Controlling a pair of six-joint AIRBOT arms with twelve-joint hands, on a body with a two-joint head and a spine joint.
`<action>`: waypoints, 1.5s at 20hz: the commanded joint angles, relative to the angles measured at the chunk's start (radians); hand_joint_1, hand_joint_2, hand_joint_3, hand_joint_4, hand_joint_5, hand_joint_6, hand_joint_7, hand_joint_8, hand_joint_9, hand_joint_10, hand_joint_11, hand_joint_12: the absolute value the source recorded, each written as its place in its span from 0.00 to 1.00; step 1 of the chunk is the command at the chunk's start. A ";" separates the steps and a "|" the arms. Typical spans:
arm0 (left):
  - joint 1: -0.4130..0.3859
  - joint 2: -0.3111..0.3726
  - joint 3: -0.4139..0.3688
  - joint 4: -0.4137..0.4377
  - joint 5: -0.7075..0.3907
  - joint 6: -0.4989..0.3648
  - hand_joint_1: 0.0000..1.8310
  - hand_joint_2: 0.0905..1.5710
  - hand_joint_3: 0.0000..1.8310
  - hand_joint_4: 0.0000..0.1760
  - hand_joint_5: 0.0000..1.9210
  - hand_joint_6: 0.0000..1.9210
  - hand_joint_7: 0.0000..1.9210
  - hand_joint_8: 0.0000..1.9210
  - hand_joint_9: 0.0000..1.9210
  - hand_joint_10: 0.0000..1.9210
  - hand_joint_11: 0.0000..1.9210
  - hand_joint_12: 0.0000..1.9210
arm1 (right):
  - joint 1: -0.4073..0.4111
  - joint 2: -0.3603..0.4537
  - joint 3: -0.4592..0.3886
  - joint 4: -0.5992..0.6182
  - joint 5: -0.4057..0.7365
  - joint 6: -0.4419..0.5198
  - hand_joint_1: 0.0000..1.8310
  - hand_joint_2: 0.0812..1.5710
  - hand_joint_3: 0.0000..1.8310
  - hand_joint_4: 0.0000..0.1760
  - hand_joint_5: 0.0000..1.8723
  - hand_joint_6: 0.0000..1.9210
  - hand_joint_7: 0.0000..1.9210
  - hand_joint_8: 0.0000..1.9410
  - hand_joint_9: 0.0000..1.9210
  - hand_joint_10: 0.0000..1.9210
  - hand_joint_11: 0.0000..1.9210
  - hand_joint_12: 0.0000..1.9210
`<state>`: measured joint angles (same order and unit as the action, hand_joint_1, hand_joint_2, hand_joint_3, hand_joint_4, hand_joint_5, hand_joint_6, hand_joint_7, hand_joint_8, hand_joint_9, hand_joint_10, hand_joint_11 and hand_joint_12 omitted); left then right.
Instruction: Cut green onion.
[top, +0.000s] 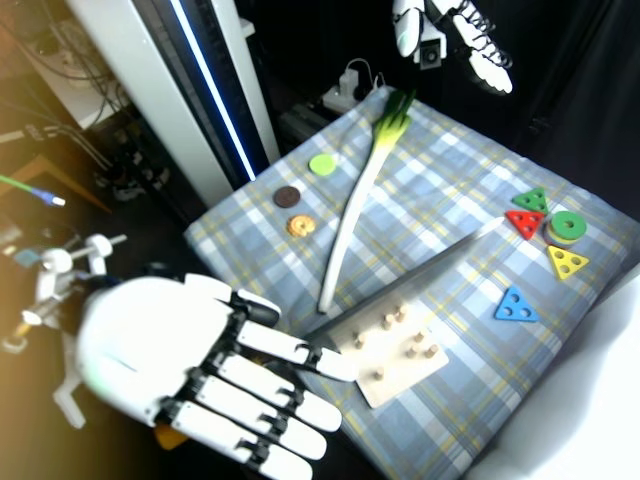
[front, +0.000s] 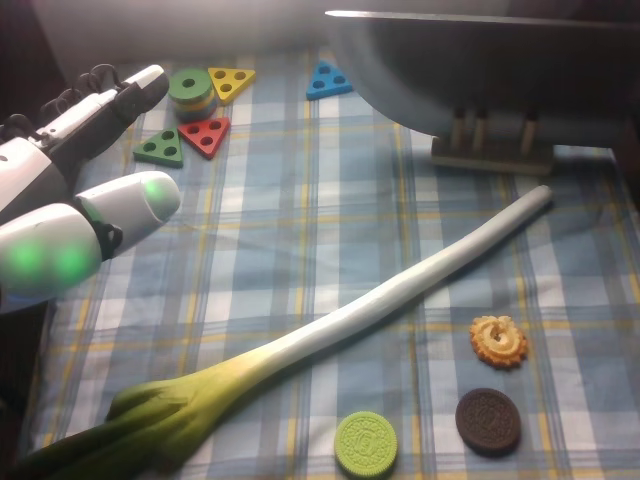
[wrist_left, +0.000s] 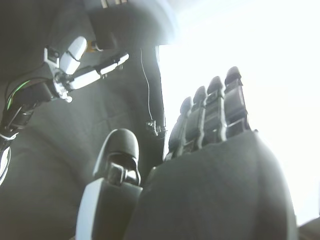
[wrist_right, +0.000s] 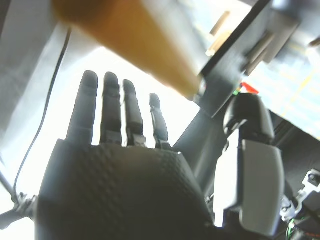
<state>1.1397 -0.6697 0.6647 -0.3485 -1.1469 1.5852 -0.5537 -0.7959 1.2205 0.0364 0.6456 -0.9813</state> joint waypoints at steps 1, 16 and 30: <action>-0.006 -0.001 0.001 0.014 -0.129 -0.005 0.00 0.90 0.00 0.00 0.02 0.00 0.03 0.01 0.03 0.01 0.00 0.00 | 0.004 0.018 -0.005 0.018 0.148 0.000 0.28 0.61 0.00 1.00 0.00 0.00 0.00 0.00 0.00 0.00 0.00 0.00; 0.058 0.012 -0.006 -0.028 -0.289 -0.057 0.00 0.90 0.00 0.00 0.00 0.00 0.00 0.00 0.00 0.00 0.00 0.00 | -0.131 0.139 -0.171 0.027 0.495 0.000 0.28 0.64 0.00 1.00 0.00 0.00 0.00 0.00 0.00 0.00 0.00 0.00; 0.138 0.020 0.112 -0.026 -0.587 -0.552 0.17 0.81 0.00 0.00 0.02 0.00 0.01 0.00 0.00 0.00 0.00 0.00 | -0.522 0.126 -0.274 0.121 0.985 0.137 0.49 0.65 0.01 0.74 0.07 0.01 0.05 0.00 0.01 0.00 0.00 0.00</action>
<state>1.2827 -0.6521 0.7761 -0.3584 -1.6081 1.0275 -1.0893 -0.6731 0.9470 0.1295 1.4906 -0.8433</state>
